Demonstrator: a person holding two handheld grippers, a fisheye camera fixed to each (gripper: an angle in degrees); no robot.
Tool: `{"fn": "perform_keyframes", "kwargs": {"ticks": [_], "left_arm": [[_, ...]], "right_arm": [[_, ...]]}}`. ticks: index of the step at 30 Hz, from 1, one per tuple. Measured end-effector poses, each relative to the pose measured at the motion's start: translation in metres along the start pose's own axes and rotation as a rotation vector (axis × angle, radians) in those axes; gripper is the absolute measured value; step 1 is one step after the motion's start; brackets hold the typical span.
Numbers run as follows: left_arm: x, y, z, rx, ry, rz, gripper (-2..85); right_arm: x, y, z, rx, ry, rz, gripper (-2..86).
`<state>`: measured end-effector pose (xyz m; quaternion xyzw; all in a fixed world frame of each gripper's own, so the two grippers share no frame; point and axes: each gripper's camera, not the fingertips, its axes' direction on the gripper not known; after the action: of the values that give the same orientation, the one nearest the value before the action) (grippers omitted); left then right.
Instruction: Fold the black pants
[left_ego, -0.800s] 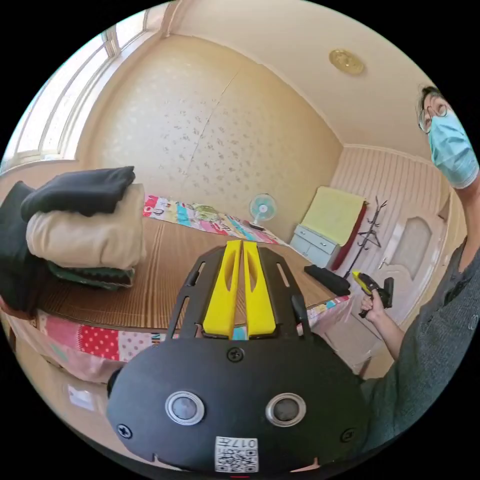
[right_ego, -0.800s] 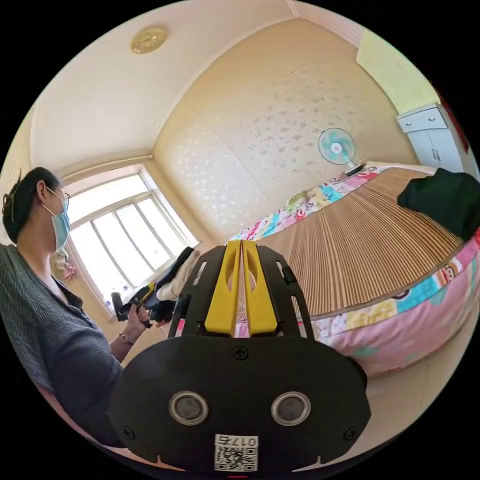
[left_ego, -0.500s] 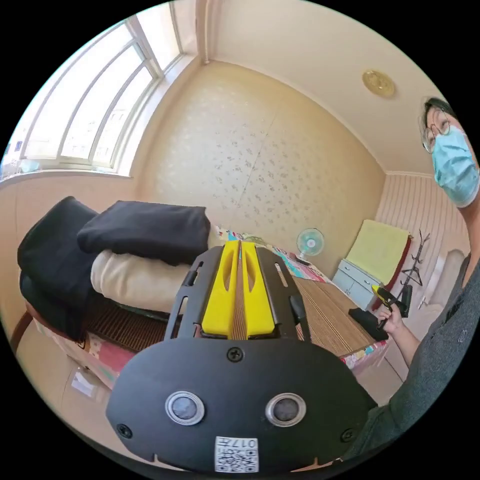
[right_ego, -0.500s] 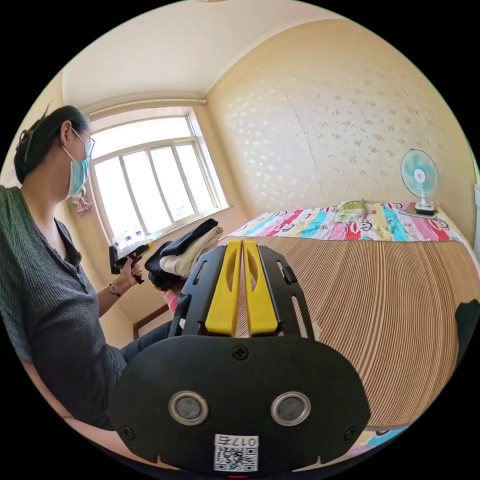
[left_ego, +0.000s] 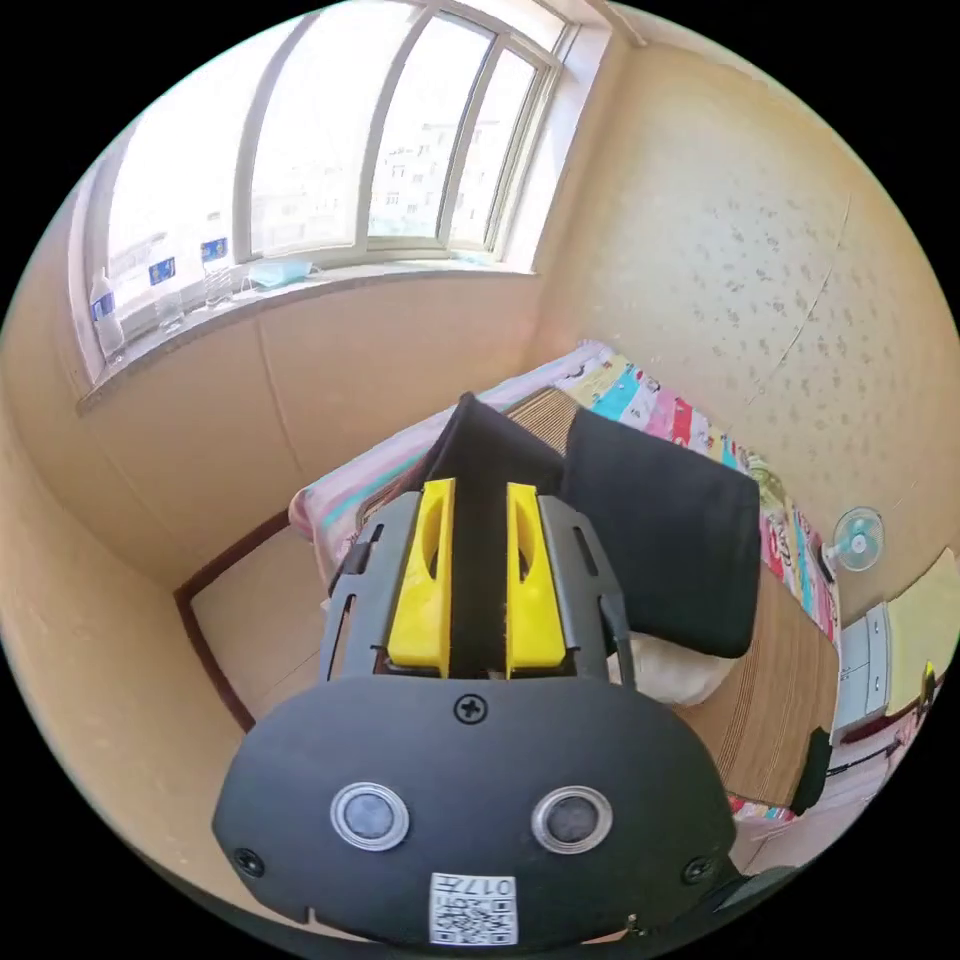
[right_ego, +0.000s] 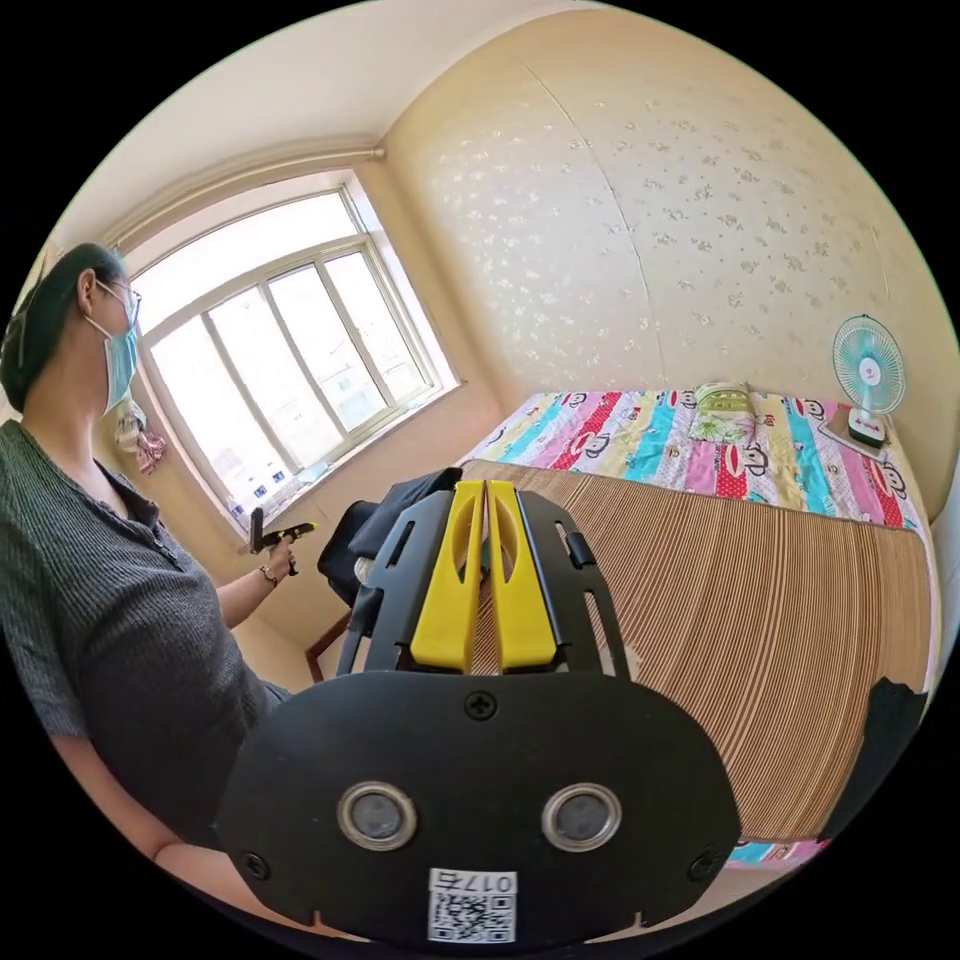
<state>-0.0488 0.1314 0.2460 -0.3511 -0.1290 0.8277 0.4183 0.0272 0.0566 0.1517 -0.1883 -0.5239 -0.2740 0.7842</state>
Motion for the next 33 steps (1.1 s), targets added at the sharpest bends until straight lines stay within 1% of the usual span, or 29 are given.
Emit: {"fn": "perform_keyframes", "kwargs": {"ticks": [3,5,7,8,9,10,11,12,13,14,16,17,20,22,23,25,28,29,33], "left_arm": [[-0.041,-0.043,0.063,-0.181,0.020,-0.030,12.2],[-0.053,-0.060,0.099,-0.291,0.061,0.003,12.3],[-0.063,-0.072,0.146,-0.471,0.119,0.012,10.9],[-0.068,-0.074,0.152,-0.489,0.138,-0.015,10.1],[-0.077,-0.079,0.157,-0.498,0.195,-0.067,8.0],[-0.088,-0.084,0.156,-0.492,0.251,-0.114,5.5],[-0.093,-0.086,0.154,-0.485,0.284,-0.130,5.2],[-0.102,-0.091,0.148,-0.472,0.364,-0.145,4.4],[-0.106,-0.097,0.141,-0.457,0.501,-0.119,4.1],[-0.107,-0.100,0.137,-0.445,0.582,-0.101,4.0],[-0.107,-0.117,0.120,-0.394,0.871,-0.067,3.8],[-0.104,-0.123,0.117,-0.390,0.911,-0.056,3.8],[-0.087,-0.168,0.099,-0.336,0.980,0.023,3.8],[-0.071,-0.212,0.084,-0.257,1.026,0.046,3.8],[-0.067,-0.222,0.079,-0.239,1.034,0.055,3.8],[-0.044,-0.261,0.050,-0.174,0.996,0.159,3.8],[-0.017,-0.286,0.004,-0.122,0.951,0.291,3.8],[-0.014,-0.288,-0.006,-0.107,0.955,0.302,3.8],[-0.001,-0.281,-0.092,0.072,0.998,0.386,3.4]], "right_arm": [[-0.050,-0.029,-0.006,-0.018,0.037,0.032,0.3],[-0.089,-0.048,-0.003,-0.035,0.104,0.046,0.3],[-0.111,-0.060,0.001,-0.032,0.147,0.090,0.3],[-0.122,-0.066,0.003,-0.019,0.145,0.128,0.3],[-0.127,-0.069,0.004,-0.010,0.134,0.144,0.3],[-0.137,-0.074,0.005,0.011,0.104,0.167,0.3],[-0.147,-0.078,0.006,0.028,0.083,0.185,0.3],[-0.151,-0.079,0.006,0.033,0.078,0.193,0.3],[-0.160,-0.082,0.005,0.034,0.077,0.207,0.3],[-0.167,-0.084,0.005,0.027,0.086,0.217,0.3],[-0.175,-0.087,0.002,0.022,0.106,0.220,0.3],[-0.178,-0.087,-0.001,0.031,0.116,0.223,0.4],[-0.178,-0.088,-0.006,0.082,0.074,0.241,0.3],[-0.173,-0.089,-0.009,0.116,0.022,0.247,0.3],[-0.170,-0.090,-0.011,0.136,-0.002,0.249,0.3],[-0.163,-0.090,-0.016,0.161,-0.023,0.248,0.3],[-0.147,-0.088,-0.026,0.187,-0.051,0.258,0.3],[-0.139,-0.086,-0.032,0.193,-0.062,0.259,0.4],[-0.109,-0.075,-0.056,0.203,-0.051,0.266,0.4]]}}
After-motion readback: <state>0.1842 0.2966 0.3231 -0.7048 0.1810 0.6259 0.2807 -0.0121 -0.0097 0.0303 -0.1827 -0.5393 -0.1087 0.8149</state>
